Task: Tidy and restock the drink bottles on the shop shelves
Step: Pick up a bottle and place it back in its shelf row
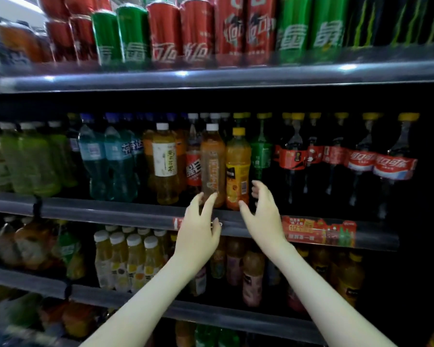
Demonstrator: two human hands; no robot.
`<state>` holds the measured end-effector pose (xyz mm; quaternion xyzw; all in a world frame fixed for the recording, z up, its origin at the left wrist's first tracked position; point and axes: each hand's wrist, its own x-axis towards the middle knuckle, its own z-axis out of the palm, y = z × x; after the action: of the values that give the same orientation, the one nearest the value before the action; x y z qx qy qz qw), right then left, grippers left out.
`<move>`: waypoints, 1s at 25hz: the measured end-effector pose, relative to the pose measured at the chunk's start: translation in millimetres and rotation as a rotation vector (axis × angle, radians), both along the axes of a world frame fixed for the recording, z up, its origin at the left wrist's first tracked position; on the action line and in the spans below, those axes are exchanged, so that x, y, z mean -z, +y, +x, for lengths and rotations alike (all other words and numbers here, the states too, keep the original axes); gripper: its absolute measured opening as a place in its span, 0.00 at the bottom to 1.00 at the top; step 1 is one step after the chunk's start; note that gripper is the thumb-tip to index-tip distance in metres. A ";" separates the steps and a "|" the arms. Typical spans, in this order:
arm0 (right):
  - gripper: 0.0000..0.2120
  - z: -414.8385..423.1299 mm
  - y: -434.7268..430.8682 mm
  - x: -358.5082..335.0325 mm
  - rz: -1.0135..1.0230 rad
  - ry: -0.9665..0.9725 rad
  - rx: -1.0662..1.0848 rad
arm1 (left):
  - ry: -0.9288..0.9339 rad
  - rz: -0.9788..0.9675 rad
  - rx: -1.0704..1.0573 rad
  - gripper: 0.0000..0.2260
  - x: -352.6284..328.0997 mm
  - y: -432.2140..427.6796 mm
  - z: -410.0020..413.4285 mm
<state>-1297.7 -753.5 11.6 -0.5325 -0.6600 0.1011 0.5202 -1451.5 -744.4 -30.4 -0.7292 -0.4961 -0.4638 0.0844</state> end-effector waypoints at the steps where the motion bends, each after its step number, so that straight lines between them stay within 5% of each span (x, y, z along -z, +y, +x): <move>1: 0.28 -6.4 10.8 -9.6 -0.019 0.033 0.025 | 0.020 -0.009 -0.024 0.24 -3.7 6.1 -8.8; 6: 0.39 -27.0 68.6 -38.2 -0.181 0.178 0.103 | 0.130 -0.008 0.028 0.24 -2.9 29.6 -44.7; 11: 0.23 -27.1 69.1 -26.6 -0.053 0.161 0.280 | 0.133 0.096 0.169 0.24 28.8 36.4 -55.3; 18: 0.23 -18.4 1.8 -2.1 0.297 0.267 0.248 | 0.053 0.110 0.369 0.27 43.8 30.3 -23.1; 25: 0.18 21.3 -62.4 35.7 0.157 0.424 0.183 | -0.063 0.029 0.645 0.19 43.9 0.6 27.5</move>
<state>-1276.3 -815.9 -24.0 -0.5147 -0.4909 0.1116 0.6940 -1424.0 -743.8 -74.3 -0.8328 -0.2352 -0.4959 -0.0719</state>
